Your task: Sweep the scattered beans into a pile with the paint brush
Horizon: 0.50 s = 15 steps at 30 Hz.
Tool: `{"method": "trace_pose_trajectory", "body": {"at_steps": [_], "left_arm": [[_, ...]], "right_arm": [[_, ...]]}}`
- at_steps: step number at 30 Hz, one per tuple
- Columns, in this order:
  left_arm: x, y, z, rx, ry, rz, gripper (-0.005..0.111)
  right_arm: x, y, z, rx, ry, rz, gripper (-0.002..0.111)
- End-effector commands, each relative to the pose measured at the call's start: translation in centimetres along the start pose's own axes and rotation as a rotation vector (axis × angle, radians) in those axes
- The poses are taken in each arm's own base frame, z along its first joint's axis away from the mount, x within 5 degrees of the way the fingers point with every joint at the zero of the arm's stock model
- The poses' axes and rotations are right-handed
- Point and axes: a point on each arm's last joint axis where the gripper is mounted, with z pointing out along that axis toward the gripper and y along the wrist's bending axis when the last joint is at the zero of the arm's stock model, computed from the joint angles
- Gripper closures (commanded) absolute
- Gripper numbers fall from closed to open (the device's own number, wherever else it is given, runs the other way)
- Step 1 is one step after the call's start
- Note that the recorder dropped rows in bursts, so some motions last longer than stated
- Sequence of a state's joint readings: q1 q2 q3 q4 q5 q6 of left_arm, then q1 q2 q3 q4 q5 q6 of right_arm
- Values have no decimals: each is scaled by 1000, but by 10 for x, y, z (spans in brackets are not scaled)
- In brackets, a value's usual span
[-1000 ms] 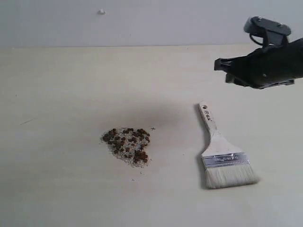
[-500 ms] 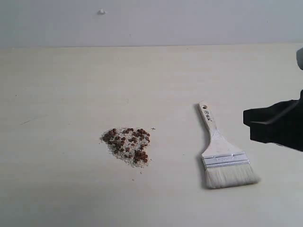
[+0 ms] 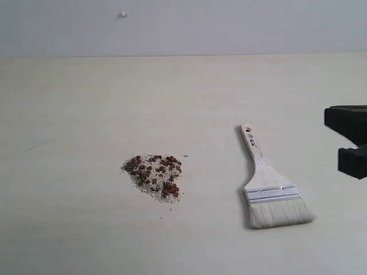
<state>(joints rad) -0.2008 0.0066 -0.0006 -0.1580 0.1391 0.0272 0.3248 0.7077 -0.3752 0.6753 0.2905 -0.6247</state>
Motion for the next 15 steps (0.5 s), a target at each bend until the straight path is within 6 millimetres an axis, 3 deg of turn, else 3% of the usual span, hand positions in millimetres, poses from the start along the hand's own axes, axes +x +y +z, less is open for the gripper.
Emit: {"method": "trace_pose_trajectory", "body": {"at_steps": [1,6,15], "left_arm": [[-1,0,-1,0,-12,-8,107],[-1,0,-1,0,-12,-8,107],[-1,0,-1,0,-12,-8,107]], "right_arm": [[0,-13,-29,158,-161,-39,108],[17,-19,-64,366,-328,-74,108],[32,-6,-87,408,-473,-133,108]]}}
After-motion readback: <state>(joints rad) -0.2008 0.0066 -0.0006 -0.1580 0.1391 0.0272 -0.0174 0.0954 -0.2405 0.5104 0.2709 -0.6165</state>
